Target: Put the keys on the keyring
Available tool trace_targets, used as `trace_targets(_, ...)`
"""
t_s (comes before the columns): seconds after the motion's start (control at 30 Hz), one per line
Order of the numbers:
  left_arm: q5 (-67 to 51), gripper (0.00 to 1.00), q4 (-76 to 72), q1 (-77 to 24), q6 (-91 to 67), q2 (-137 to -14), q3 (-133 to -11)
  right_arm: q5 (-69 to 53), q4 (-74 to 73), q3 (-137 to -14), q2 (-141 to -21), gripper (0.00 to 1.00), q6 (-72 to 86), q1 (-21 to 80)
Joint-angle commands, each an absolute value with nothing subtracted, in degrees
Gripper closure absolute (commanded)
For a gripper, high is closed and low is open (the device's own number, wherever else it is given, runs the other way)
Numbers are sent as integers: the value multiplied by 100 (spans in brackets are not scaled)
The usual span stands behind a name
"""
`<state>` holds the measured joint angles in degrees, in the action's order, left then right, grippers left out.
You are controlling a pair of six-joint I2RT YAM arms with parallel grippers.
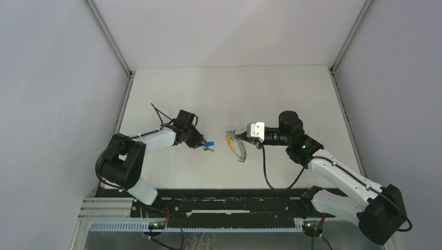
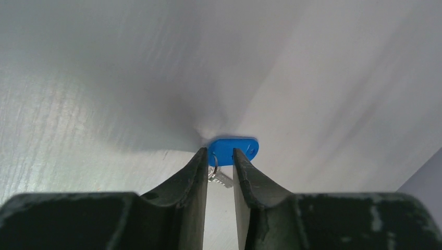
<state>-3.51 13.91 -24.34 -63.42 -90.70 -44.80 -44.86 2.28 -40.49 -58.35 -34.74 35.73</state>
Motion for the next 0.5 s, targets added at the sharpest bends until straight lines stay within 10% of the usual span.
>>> trace_targets(0.0,-514,69,1253,-2406,-6191,-8895,-4750,-4499,459,-4052,-5827,100,-3544,3577)
trace_targets(0.47,532,42,3903,-3058,-1581,-8064,-5990,-4540,403,-4052,-5686,100,-3566,3594)
